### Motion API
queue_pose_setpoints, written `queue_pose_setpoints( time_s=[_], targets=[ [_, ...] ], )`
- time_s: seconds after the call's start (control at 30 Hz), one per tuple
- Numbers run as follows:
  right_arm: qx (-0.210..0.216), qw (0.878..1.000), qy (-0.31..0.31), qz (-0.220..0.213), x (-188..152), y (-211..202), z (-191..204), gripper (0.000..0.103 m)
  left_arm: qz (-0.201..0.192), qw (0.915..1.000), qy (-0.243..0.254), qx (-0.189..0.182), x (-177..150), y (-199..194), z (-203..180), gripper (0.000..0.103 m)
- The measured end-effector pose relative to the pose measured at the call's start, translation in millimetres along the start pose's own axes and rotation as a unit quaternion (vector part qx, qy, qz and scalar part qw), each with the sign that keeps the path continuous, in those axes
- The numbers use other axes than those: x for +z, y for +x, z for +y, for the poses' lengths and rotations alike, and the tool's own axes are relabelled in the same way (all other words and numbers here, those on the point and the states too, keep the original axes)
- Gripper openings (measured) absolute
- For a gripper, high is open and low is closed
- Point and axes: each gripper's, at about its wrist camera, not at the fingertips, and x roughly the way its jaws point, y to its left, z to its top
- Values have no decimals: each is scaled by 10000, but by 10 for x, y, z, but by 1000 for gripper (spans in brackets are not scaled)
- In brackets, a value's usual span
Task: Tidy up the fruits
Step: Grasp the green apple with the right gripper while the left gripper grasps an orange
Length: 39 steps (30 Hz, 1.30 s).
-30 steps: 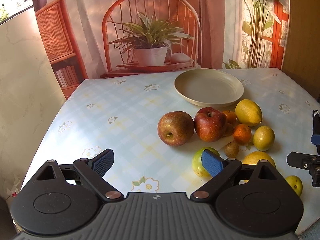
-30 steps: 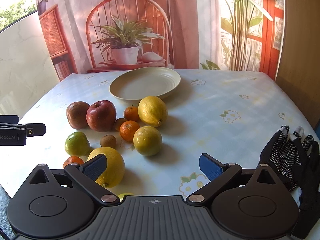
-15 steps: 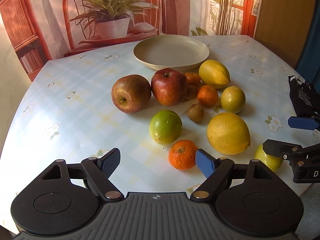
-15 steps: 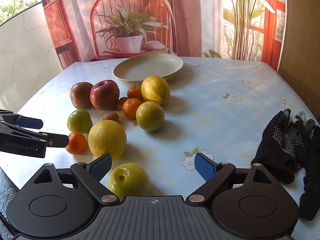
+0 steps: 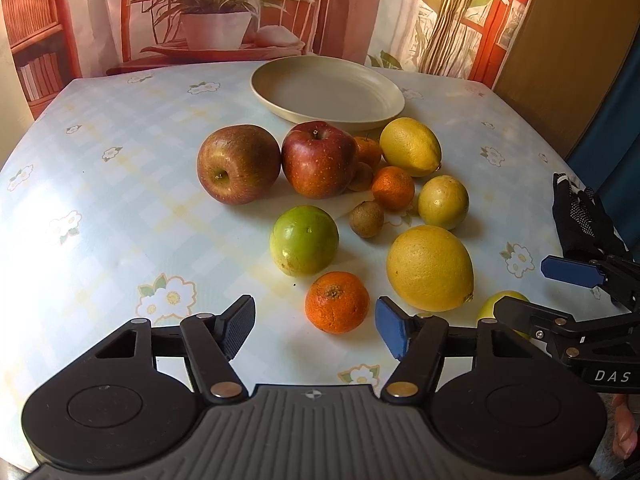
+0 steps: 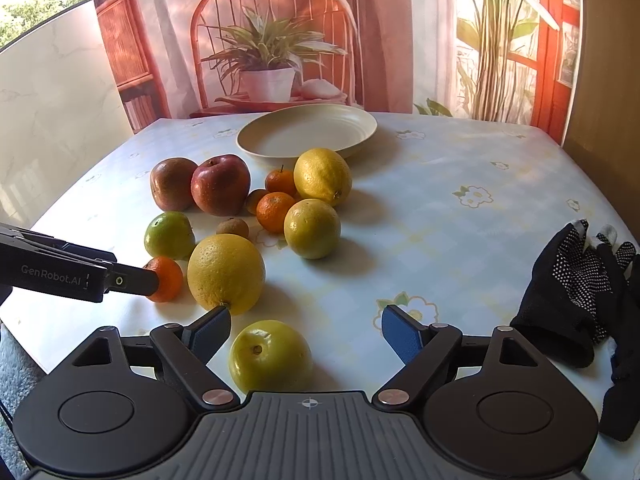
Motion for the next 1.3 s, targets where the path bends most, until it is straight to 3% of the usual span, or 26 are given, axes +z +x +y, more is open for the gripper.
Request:
queue_pose_setpoints(
  time_s=[0.13,0.53,0.67,0.77,1.07,1.3],
  targets=[
    [30,10000,-34,29,2,13,11,78,-12,9998,-167,-116,18,19,22,61],
    [51,9999,-134,62,4,20,67,76,175,9981,-445,-380,34,200,90,55],
    [48,9998,-157,88,0,22,83,75,238,9973,-440,-544,17,238,88,41],
    [22,9998,-173,70,0,22,92,75,247,9968,-494,-583,7,235,118,41],
    [177,9995,-79,260,-67,20,103,72,149,9987,-459,-158,-27,151,208,41],
    [162,9990,-7,419,-107,64,76,57,58,9993,-379,15,-52,112,228,41]
  ],
)
